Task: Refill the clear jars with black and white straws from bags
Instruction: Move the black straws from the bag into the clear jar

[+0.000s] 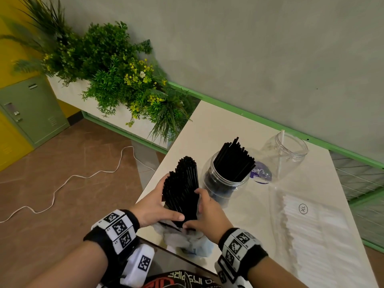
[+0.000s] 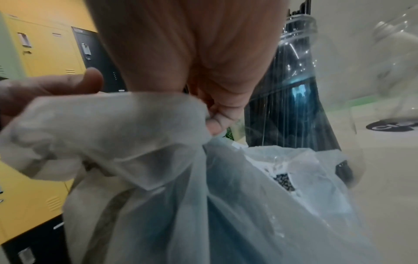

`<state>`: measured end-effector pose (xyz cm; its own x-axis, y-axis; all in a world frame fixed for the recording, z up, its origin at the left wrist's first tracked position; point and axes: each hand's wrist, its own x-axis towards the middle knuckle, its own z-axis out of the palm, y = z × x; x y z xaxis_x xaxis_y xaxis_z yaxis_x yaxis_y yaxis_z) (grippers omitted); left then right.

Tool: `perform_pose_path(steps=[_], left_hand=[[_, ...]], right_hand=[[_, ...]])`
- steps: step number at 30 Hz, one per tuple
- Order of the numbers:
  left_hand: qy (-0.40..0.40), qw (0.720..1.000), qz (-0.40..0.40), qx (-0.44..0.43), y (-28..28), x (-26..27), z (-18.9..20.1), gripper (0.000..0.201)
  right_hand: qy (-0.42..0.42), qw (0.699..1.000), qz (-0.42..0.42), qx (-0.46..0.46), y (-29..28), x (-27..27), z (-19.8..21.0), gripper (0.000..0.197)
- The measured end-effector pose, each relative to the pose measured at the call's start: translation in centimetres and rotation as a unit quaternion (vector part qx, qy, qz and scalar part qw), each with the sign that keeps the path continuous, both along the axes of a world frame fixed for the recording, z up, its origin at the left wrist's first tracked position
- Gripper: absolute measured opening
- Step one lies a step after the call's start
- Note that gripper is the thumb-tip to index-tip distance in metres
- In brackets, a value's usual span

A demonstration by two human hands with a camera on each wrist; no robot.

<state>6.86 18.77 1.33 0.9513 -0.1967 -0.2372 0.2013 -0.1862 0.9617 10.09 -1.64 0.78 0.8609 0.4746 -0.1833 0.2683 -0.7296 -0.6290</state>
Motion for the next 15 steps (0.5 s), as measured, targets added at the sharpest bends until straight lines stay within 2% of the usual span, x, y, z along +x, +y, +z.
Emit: perform_pose_path(steps=[2, 5, 8, 10, 12, 15], left_hand=[[-0.016, 1.000, 0.024, 0.007, -0.1, -0.1, 0.3, 0.126], [-0.049, 0.995, 0.082, -0.001, -0.3, -0.3, 1.5, 0.100], [-0.087, 0.989, 0.120, -0.010, -0.1, -0.3, 1.9, 0.090], [-0.081, 0.986, 0.144, -0.008, 0.5, -0.3, 1.6, 0.086], [-0.053, 0.985, 0.162, -0.037, 1.1, -0.4, 1.2, 0.087], [-0.031, 0.983, 0.173, -0.055, 1.7, -0.6, 0.6, 0.112]], right_hand=[[-0.014, 1.000, 0.003, 0.002, 0.4, 0.4, -0.1, 0.086], [-0.074, 0.997, 0.018, 0.031, 1.0, 0.4, 0.0, 0.074], [-0.155, 0.985, 0.035, 0.066, 1.6, 0.3, 0.0, 0.068], [-0.139, 0.987, 0.025, 0.072, 1.8, 0.4, 0.3, 0.066], [-0.100, 0.992, 0.004, 0.074, 1.8, 0.6, 0.3, 0.067], [-0.060, 0.995, -0.015, 0.084, 1.4, 0.8, 0.0, 0.070]])
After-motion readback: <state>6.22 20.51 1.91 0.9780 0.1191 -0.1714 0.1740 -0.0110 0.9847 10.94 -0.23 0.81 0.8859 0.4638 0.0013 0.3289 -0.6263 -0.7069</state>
